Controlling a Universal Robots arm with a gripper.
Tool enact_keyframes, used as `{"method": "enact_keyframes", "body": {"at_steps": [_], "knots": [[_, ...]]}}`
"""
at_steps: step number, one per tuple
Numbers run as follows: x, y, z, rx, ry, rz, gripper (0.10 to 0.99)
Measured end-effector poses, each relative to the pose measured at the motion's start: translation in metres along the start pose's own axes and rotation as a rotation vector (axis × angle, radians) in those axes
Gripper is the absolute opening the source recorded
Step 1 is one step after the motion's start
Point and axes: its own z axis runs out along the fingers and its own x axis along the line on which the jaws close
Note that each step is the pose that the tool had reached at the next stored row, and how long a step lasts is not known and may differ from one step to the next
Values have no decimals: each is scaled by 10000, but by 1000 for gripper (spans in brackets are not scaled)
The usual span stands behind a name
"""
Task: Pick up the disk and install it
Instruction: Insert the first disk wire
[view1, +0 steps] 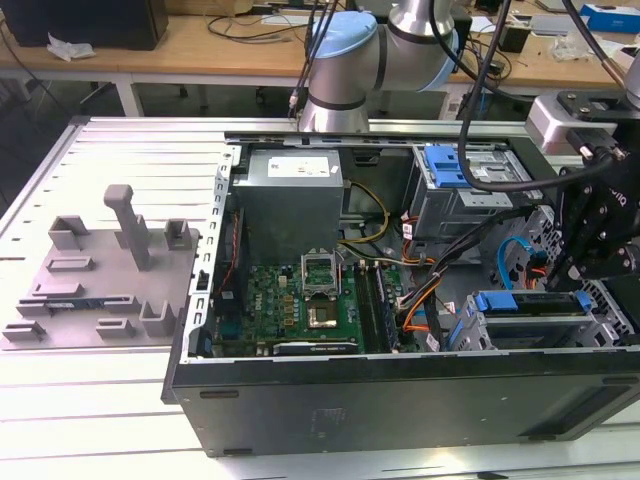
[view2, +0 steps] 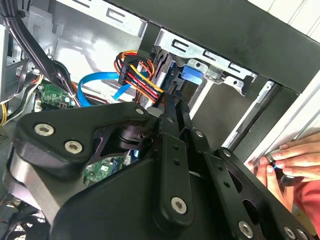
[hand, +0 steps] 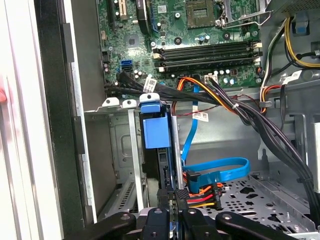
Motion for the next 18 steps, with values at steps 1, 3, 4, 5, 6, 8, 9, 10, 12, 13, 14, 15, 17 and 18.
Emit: {"method": "enact_keyframes", "body": {"at_steps": [1,3,4,5,6,8,9,10,12,13,14,15,17,18], "knots": [[0,0,0,0,0,0,165],[-1,-1,3,0,0,0,165],[-1,-1,4,0,1,0,165],[-1,-2,7,0,0,0,165],[-2,-4,10,-1,0,0,165],[-2,-6,15,0,0,0,165],[-2,-7,17,0,-1,0,165],[-2,-7,19,0,0,0,165],[-3,-8,24,0,-1,0,165],[-3,-8,28,0,0,0,165],[-4,-8,48,0,0,0,165],[-4,-8,51,0,0,0,165],[-4,-8,57,0,0,0,165],[-4,-7,59,-1,0,0,165]]}}
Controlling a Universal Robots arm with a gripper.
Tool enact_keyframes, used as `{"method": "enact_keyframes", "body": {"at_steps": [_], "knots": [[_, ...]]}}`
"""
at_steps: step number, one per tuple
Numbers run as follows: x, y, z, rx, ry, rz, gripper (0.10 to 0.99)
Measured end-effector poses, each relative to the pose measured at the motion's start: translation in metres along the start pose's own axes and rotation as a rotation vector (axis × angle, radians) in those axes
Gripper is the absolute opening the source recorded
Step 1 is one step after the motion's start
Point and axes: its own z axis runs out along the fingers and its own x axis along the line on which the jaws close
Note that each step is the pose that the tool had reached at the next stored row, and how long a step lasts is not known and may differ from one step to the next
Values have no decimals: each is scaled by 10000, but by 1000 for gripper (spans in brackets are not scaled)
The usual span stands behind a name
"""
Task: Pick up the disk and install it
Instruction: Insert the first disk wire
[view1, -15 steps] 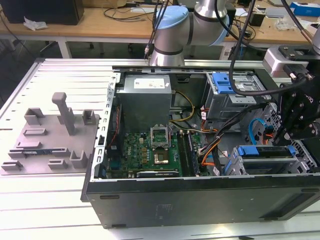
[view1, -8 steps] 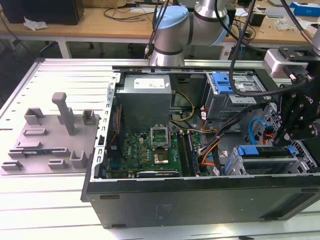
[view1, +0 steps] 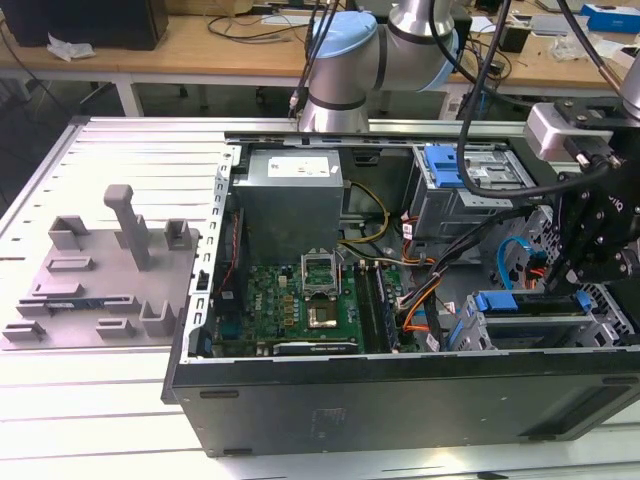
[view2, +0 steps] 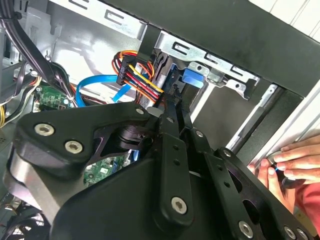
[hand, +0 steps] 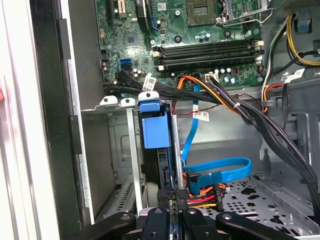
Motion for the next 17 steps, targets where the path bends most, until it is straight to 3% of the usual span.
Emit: {"method": "enact_keyframes", "body": {"at_steps": [17], "knots": [[-3,0,53,0,1,0,165]]}}
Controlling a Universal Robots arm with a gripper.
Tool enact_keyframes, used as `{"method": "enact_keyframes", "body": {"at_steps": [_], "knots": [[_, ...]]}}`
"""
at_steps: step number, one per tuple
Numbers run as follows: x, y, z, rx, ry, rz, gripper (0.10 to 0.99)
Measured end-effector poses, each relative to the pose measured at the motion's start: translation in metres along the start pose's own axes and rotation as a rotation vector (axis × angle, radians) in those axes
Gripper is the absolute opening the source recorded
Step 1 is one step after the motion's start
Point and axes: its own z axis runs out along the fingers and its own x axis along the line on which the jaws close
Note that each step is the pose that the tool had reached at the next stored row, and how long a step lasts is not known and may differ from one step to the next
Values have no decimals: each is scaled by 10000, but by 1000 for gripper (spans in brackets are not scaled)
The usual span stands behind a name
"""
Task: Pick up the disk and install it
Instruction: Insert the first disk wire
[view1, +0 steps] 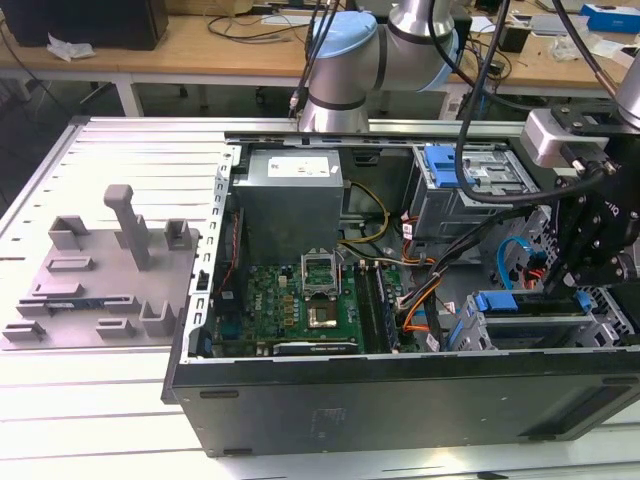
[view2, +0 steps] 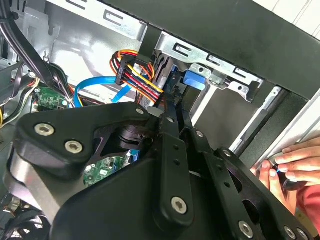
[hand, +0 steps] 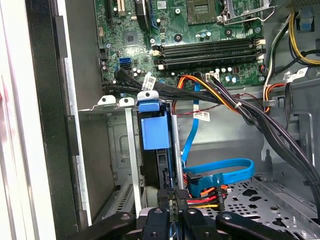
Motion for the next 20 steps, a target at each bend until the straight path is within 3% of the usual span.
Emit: {"method": "enact_keyframes", "body": {"at_steps": [20], "knots": [[-1,-7,11,0,-1,0,165]]}}
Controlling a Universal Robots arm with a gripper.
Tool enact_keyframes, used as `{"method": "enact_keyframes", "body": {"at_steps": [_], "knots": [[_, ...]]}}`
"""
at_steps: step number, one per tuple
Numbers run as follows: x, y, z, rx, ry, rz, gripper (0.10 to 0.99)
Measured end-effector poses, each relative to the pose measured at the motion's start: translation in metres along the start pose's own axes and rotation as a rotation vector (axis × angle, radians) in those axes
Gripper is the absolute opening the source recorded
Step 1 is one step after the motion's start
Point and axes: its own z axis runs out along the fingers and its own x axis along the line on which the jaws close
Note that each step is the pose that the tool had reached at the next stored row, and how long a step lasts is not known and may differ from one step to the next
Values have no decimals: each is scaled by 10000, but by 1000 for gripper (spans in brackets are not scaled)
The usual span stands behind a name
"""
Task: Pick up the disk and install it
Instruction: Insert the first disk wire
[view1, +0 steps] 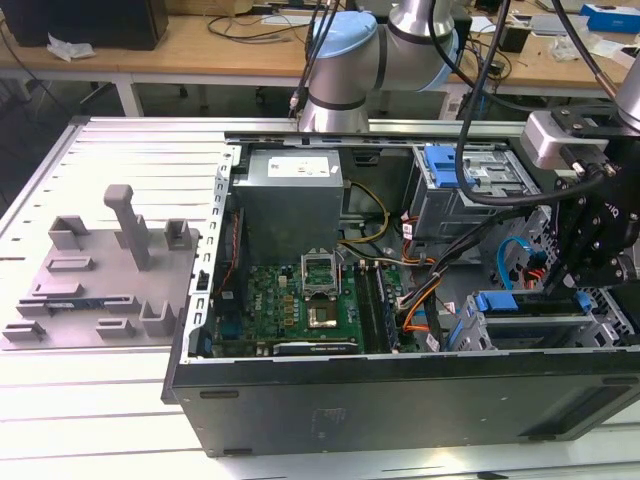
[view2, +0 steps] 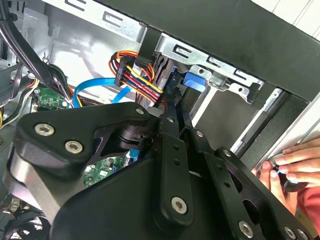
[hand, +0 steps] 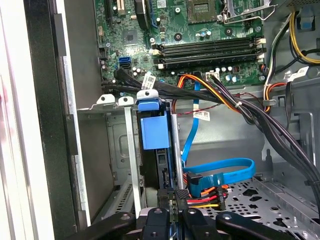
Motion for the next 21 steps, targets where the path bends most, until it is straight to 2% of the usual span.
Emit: {"method": "enact_keyframes", "body": {"at_steps": [17,19,21], "knots": [[-2,3,-59,-1,2,4,165],[11,7,-8,-1,3,26,165],[12,7,-6,-2,4,30,165]]}}
